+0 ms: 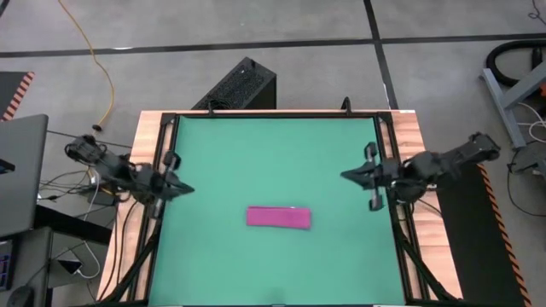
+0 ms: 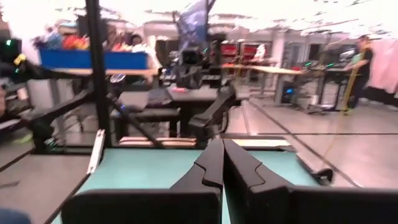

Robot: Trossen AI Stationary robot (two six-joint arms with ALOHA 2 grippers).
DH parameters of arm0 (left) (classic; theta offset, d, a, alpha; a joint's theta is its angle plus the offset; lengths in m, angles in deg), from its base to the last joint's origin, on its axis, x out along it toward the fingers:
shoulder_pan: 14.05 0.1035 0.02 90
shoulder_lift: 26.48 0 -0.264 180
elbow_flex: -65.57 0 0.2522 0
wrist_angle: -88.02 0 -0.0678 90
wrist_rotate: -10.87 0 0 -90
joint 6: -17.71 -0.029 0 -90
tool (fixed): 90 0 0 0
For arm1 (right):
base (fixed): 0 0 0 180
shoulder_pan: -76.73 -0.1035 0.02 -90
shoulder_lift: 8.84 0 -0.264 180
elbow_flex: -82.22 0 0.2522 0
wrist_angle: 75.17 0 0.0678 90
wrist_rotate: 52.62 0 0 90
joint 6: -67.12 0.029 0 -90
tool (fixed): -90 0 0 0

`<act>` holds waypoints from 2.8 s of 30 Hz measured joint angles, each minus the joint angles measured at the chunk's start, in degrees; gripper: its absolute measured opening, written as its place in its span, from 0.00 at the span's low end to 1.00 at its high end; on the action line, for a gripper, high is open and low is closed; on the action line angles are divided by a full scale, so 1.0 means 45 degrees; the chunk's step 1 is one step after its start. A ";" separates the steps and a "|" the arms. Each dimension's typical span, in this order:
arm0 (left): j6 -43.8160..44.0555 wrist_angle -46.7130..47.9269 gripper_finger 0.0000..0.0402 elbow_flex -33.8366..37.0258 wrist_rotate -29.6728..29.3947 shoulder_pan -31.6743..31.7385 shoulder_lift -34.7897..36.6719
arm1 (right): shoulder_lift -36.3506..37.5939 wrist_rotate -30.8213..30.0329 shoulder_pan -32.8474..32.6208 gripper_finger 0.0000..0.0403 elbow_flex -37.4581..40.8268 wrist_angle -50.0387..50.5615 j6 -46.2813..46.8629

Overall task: Roll towel into tight, uniform cylinder
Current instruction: Return to Home Position

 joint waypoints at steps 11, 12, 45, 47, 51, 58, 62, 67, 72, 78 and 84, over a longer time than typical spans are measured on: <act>0.0496 0.1452 0.00 0.1417 -0.2269 0.0000 0.3561 | 0.3646 -0.1029 -0.0002 0.06 0.1389 0.1161 0.0090; 0.0598 0.1691 0.00 0.1480 -0.2429 0.0000 0.3506 | 0.4007 -0.1046 -0.0001 0.06 0.1688 0.1155 0.0234; 0.2024 -0.0836 0.00 0.5863 0.2146 0.0000 0.3510 | 0.6581 -0.1210 -0.1243 0.04 0.7281 0.0100 0.1435; 0.2250 -0.0756 0.00 0.5862 0.2599 -0.0001 0.3510 | 0.6573 -0.1061 -0.1354 0.04 0.7281 0.0147 0.1251; 0.2832 -0.0257 0.00 0.5861 0.2792 -0.0005 0.3499 | 0.6573 -0.1038 -0.1462 0.05 0.7281 0.0172 0.1234; 0.1901 -0.0398 0.00 0.5858 0.1693 0.0010 0.3505 | 0.6573 -0.1030 -0.1452 0.10 0.7291 0.0140 0.1240; 0.1387 -0.0058 0.00 0.5863 0.4130 0.0000 0.3505 | 0.6573 -0.1030 -0.1452 0.10 0.7291 0.0109 0.1240; 0.1881 -0.0192 0.00 0.5860 0.6278 -0.0019 0.3510 | 0.6573 -0.1030 -0.1452 0.10 0.7295 0.0094 0.1240; 0.2037 -0.0170 0.00 0.5863 0.6144 -0.0019 0.3505 | 0.6573 -0.1025 -0.1452 0.10 0.7295 0.0088 0.1244; 0.1997 -0.0011 0.00 0.5863 0.4964 -0.0019 0.3500 | 0.6573 -0.1025 -0.1452 0.10 0.7300 0.0080 0.1245; 0.1991 -0.0010 0.00 0.5863 0.4346 -0.0019 0.3500 | 0.6573 -0.1025 -0.1452 0.10 0.7300 0.0074 0.1245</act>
